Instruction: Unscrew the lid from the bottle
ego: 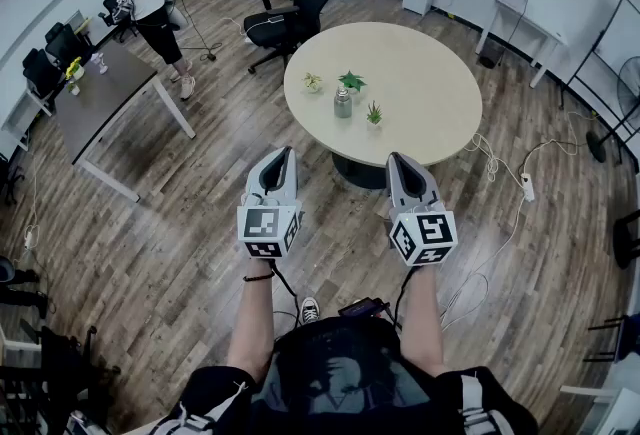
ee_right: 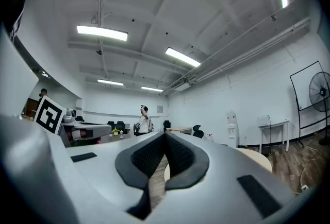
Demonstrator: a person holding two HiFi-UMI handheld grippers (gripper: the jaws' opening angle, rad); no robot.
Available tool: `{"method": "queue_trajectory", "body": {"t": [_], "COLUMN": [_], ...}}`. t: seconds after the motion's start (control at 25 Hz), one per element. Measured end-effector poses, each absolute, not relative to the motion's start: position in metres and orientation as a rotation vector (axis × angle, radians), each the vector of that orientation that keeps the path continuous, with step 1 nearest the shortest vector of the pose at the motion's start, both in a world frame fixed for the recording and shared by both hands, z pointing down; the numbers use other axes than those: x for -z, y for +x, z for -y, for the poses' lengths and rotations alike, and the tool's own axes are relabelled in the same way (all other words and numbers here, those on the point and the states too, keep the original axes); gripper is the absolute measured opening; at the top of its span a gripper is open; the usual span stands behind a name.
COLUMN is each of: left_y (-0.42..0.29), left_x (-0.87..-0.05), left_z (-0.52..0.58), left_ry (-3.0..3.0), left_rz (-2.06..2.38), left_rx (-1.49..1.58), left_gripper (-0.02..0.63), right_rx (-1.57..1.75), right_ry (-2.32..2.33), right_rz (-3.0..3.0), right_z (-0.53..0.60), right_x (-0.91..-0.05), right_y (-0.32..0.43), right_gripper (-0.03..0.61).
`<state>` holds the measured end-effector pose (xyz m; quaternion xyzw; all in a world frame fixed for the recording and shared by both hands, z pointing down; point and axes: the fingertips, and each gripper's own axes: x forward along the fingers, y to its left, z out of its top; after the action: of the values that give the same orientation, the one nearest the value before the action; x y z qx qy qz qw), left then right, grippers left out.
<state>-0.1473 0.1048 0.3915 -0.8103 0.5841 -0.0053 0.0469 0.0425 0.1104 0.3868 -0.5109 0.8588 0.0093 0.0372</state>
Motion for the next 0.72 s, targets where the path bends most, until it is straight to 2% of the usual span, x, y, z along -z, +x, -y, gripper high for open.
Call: {"method": "queue_trajectory", "body": {"t": [0.72], "left_y": [-0.14], "left_x": [-0.388], "left_z": [-0.103], "left_ry": [-2.449], "left_rz": [-1.822], "left_rx": [-0.034], "left_gripper": [0.002], "right_rx": [-0.034], "right_ry": [-1.585], "right_rz": [-2.605], "right_z": [-0.111], "right_x": [-0.384], "right_y": [0.06], "right_gripper": [0.003]}}
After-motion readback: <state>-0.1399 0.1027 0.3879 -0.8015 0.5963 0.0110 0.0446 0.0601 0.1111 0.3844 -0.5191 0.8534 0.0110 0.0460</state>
